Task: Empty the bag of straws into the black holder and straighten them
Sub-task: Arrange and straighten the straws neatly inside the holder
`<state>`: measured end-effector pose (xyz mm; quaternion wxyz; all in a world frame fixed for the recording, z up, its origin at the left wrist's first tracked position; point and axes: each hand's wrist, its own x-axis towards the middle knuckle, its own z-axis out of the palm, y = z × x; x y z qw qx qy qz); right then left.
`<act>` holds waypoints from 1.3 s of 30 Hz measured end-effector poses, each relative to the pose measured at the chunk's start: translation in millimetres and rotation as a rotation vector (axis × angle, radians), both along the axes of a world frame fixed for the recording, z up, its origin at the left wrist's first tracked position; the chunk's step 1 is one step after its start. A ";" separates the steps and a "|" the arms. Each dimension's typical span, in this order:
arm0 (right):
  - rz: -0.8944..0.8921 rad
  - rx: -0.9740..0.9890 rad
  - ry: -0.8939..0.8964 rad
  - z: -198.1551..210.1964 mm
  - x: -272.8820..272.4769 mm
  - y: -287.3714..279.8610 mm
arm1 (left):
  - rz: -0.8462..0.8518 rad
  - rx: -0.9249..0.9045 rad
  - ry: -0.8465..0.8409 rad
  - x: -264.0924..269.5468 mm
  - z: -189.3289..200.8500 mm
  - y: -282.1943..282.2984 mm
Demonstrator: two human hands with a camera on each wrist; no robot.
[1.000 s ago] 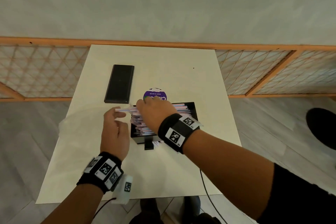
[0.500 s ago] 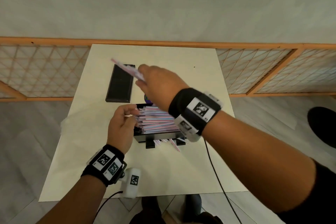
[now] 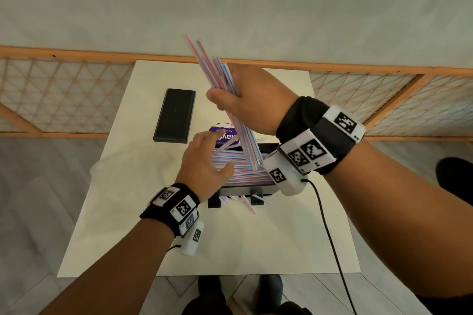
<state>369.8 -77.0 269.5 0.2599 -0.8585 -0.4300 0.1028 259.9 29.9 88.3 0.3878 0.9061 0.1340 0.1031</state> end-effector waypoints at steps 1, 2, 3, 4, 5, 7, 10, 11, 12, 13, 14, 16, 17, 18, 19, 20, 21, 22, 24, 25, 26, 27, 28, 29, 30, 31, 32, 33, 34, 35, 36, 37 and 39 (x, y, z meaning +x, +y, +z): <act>-0.009 0.008 0.000 -1.4 0.7 -0.5 | -0.010 0.032 0.006 2.3 -0.1 -0.6; -0.019 0.020 0.004 -2.7 1.1 -0.6 | -0.011 0.054 0.015 4.1 0.4 -1.2; -0.030 0.033 0.019 -3.6 1.3 -0.9 | -0.008 0.074 0.025 6.1 1.0 -2.1; -0.040 0.049 0.040 -4.4 1.6 -1.3 | -0.005 0.099 0.036 8.0 1.3 -2.8; -0.048 0.065 0.059 -4.3 2.1 -1.9 | -0.006 0.125 0.048 10.0 1.5 -3.0; -0.052 0.096 0.080 -3.0 3.8 -3.1 | -0.010 0.155 0.072 12.4 1.6 -2.6; -0.062 0.155 0.093 0.2 9.1 -7.4 | -0.023 0.116 0.074 14.2 1.1 0.4; -0.071 0.166 0.094 0.8 11.6 -9.2 | -0.044 0.093 0.060 14.9 0.8 0.8; -0.081 0.170 0.092 0.6 14.3 -11.2 | -0.075 0.076 0.042 15.7 0.8 0.7; -0.090 0.172 0.092 0.0 16.8 -13.1 | -0.108 0.067 0.031 16.4 -0.3 0.9; -0.098 0.176 0.094 -1.1 19.0 -14.9 | -0.131 0.065 0.027 16.0 -1.7 1.3; -0.111 0.183 0.084 -1.3 23.9 -19.3 | -0.137 0.141 0.037 13.5 -6.7 4.6; -0.120 0.186 0.063 0.9 26.6 -21.9 | -0.132 0.221 0.048 12.2 -9.1 7.9; -0.130 0.191 0.039 4.3 28.9 -25.0 | -0.133 0.310 0.066 10.3 -10.2 11.5; -0.141 0.201 0.017 9.4 31.2 -28.0 | -0.139 0.402 0.100 8.0 -11.0 15.9; -0.150 0.215 -0.002 14.5 33.4 -30.7 | -0.147 0.484 0.139 5.9 -12.1 20.3; -0.154 0.228 -0.019 19.0 35.4 -32.9 | -0.149 0.554 0.183 4.2 -12.4 23.9; -0.152 0.232 -0.034 22.4 36.6 -33.9 | -0.145 0.601 0.217 2.8 -11.8 26.4; -0.130 0.184 -0.053 21.4 34.1 -32.4 | -0.147 0.659 0.251 2.3 -11.1 26.4; -0.105 0.130 -0.065 17.4 30.3 -30.2 | -0.145 0.675 0.243 3.0 -11.0 24.0; -0.073 0.061 -0.077 9.5 24.6 -26.0 | -0.139 0.672 0.220 3.7 -10.1 20.6; -0.031 -0.013 -0.082 0.0 17.2 -20.8 | -0.130 0.651 0.196 4.2 -9.3 16.9; 0.013 -0.096 -0.077 -11.9 8.4 -14.2 | -0.117 0.613 0.171 4.4 -8.1 13.7; 0.051 -0.179 -0.059 -25.6 -0.5 -7.2 | -0.101 0.569 0.147 3.7 -7.4 11.3; 0.078 -0.253 -0.039 -39.9 -8.6 -0.7 | -0.088 0.530 0.129 2.0 -6.8 10.2; 0.095 -0.316 -0.036 -55.6 -15.0 5.3 | -0.075 0.500 0.121 -0.5 -6.3 10.7; 0.109 -0.364 -0.060 -70.9 -19.9 10.0 | -0.054 0.478 0.116 -4.1 -6.3 12.9; 0.119 -0.399 -0.103 -85.9 -23.4 13.3 | -0.023 0.465 0.114 -8.2 -7.2 17.2; 0.122 -0.427 -0.145 -99.2 -25.6 15.4 | 0.015 0.453 0.114 -12.8 -8.7 23.0; 0.121 -0.452 -0.173 -109.8 -27.9 16.5 | 0.054 0.437 0.113 -18.5 -11.8 30.0; 0.123 -0.477 -0.185 -120.1 -28.9 17.6 | 0.088 0.413 0.110 -25.2 -15.5 37.6; 0.128 -0.496 -0.187 -128.3 -29.9 18.2 | 0.120 0.377 0.103 -31.8 -18.5 45.7; 0.131 -0.535 -0.165 -141.4 -30.6 18.7 | 0.207 0.238 0.096 -43.9 -20.7 58.8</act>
